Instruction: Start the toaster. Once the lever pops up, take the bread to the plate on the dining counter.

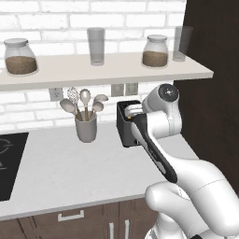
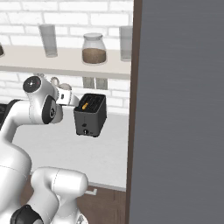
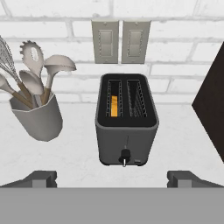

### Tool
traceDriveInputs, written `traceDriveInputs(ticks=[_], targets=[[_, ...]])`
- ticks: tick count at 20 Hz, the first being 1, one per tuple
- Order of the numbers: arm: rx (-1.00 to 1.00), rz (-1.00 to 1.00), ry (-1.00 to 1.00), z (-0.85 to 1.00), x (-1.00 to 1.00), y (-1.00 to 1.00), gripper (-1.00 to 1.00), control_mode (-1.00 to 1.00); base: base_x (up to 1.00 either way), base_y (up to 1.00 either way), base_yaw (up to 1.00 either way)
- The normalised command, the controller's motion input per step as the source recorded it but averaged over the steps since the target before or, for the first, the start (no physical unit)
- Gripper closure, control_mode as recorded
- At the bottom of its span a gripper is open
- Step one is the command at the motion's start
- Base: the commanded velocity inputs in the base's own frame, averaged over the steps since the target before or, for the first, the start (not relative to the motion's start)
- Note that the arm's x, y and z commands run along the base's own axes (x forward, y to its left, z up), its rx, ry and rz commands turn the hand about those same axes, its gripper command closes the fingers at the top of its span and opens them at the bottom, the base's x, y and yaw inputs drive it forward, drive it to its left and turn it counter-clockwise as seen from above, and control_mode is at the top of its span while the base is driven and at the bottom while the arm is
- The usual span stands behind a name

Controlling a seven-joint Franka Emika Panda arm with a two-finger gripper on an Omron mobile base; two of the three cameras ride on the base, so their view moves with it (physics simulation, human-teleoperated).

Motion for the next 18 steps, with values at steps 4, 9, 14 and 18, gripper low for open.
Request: traceDriveInputs(ticks=[4, 9, 14, 18], targets=[[0.00, 0.00, 0.00, 0.00, 0.00, 0.00, -1.00, -1.00, 0.00, 0.00, 0.00], [0.00, 0.00, 0.00, 0.00, 0.00, 0.00, -1.00, -1.00, 0.00, 0.00, 0.00], [0.00, 0.00, 0.00, 0.00, 0.00, 0.00, -1.00, -1.00, 0.00, 0.00, 0.00], [0.00, 0.00, 0.00, 0.00, 0.00, 0.00, -1.00, -1.00, 0.00, 0.00, 0.00]])
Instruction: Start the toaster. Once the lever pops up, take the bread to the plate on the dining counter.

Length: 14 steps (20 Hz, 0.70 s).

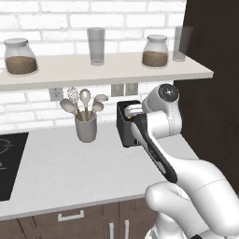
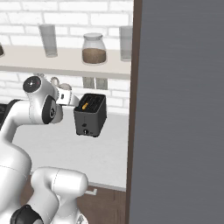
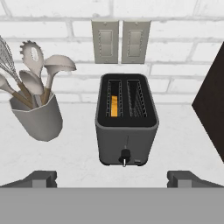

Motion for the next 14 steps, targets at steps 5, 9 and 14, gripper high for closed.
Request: traceDriveInputs(ticks=[5, 9, 14], targets=[[0.00, 0.00, 0.00, 0.00, 0.00, 0.00, -1.00, -1.00, 0.00, 0.00, 0.00], [0.00, 0.00, 0.00, 0.00, 0.00, 0.00, -1.00, -1.00, 0.00, 0.00, 0.00], [0.00, 0.00, 0.00, 0.00, 0.00, 0.00, -1.00, -1.00, 0.00, 0.00, 0.00]])
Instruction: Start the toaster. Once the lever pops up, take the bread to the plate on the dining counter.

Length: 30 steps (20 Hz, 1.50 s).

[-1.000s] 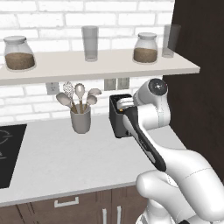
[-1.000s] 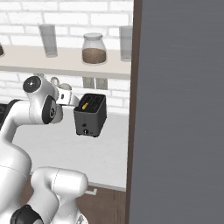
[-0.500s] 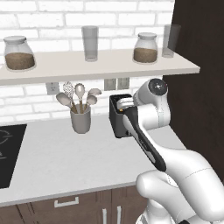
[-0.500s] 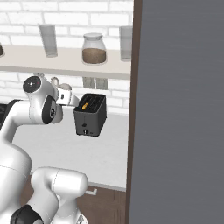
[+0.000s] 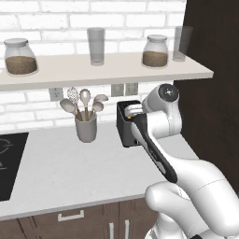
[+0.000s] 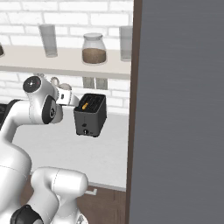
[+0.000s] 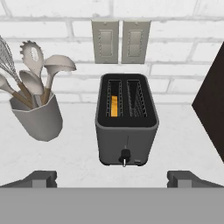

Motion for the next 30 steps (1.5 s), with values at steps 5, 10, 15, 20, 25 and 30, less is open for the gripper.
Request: traceDriveInputs(ticks=[5, 10, 15, 20, 25, 30], targets=[[0.00, 0.00, 0.00, 0.00, 0.00, 0.00, -1.00, -1.00, 0.00, 0.00, 0.00], [0.00, 0.00, 0.00, 0.00, 0.00, 0.00, -1.00, -1.00, 0.00, 0.00, 0.00], [0.00, 0.00, 0.00, 0.00, 0.00, 0.00, -1.00, -1.00, 0.00, 0.00, 0.00], [0.00, 0.00, 0.00, 0.00, 0.00, 0.00, -1.00, -1.00, 0.00, 0.00, 0.00], [0.00, 0.00, 0.00, 0.00, 0.00, 0.00, -1.00, -1.00, 0.00, 0.00, 0.00], [0.00, 0.00, 0.00, 0.00, 0.00, 0.00, -1.00, -1.00, 0.00, 0.00, 0.00]])
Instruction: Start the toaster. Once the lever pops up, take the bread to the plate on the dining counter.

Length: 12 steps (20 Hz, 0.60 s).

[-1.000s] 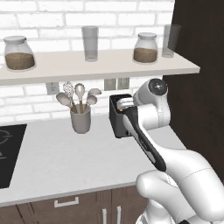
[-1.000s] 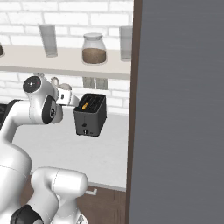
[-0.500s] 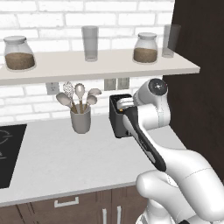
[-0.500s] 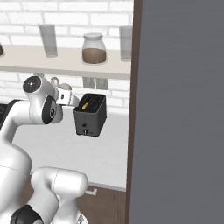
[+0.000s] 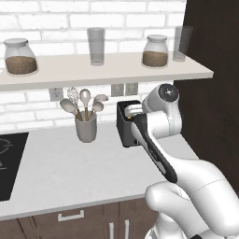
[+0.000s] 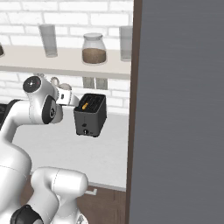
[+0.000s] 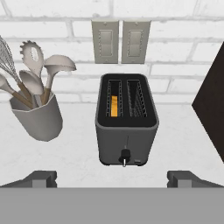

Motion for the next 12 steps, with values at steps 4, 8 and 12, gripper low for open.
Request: traceDriveInputs(ticks=[4, 8, 12], targets=[[0.00, 0.00, 0.00, 0.00, 0.00, 0.00, -1.00, -1.00, 0.00, 0.00, 0.00], [0.00, 0.00, 0.00, 0.00, 0.00, 0.00, -1.00, -1.00, 0.00, 0.00, 0.00], [0.00, 0.00, 0.00, 0.00, 0.00, 0.00, -1.00, -1.00, 0.00, 0.00, 0.00]])
